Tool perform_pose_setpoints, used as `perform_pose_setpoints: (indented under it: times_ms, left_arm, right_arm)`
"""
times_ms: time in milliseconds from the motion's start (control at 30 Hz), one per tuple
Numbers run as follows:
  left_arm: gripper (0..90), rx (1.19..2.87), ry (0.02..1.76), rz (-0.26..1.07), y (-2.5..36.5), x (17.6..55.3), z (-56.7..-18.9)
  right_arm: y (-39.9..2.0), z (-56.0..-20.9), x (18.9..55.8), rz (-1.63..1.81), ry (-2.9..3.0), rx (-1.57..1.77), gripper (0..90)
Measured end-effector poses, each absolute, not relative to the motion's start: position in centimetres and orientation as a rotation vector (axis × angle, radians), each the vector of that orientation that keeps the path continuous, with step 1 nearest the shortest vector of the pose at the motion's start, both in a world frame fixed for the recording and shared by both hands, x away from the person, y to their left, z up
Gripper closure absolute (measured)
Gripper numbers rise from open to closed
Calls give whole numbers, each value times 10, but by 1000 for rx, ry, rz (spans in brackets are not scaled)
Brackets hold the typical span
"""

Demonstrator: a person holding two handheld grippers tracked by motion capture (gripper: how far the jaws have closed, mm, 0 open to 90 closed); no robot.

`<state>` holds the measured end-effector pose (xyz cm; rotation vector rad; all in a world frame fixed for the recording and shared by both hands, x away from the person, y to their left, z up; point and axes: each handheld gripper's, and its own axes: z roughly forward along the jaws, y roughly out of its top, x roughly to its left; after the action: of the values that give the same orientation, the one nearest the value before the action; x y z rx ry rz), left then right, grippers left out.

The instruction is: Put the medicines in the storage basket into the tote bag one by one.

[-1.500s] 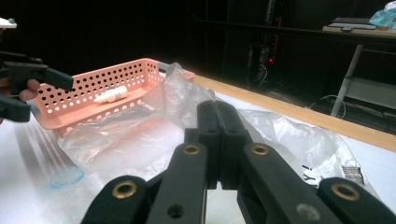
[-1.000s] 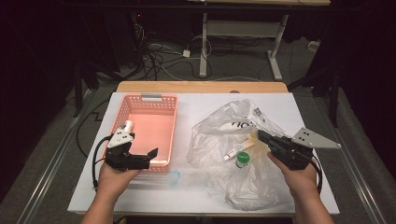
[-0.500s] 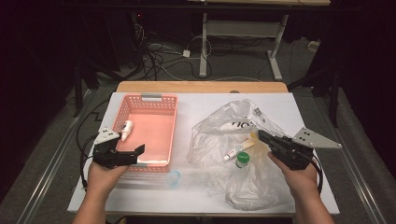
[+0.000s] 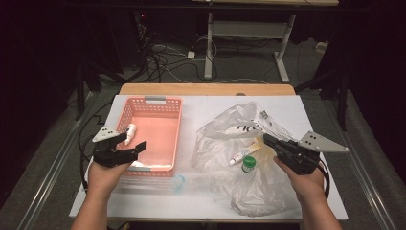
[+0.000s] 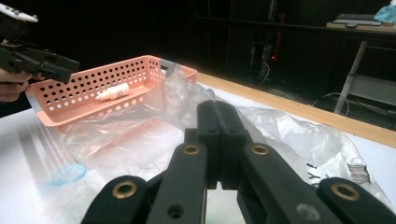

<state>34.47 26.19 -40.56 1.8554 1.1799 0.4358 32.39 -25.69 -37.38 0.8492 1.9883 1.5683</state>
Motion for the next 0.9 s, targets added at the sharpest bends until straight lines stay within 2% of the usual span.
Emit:
perform_pose_setpoints:
  times_ms: [100,333,633,900]
  left_arm:
    - [316,1840,1195,430,264,350,-401]
    - [603,1828,1302,446,270,371,-395]
    - [788,1869,1357,461,276,400,-389]
    - [881,1902,1381,445,278,421,-389]
  right_arm:
    - [-256,-374,324,1568,1990,847,900]
    - [-257,-374,324,1568,1989,849,900]
    - [-257,-373,323,1568,1989,849,900]
    - [-258,-374,324,1567,1987,848,900]
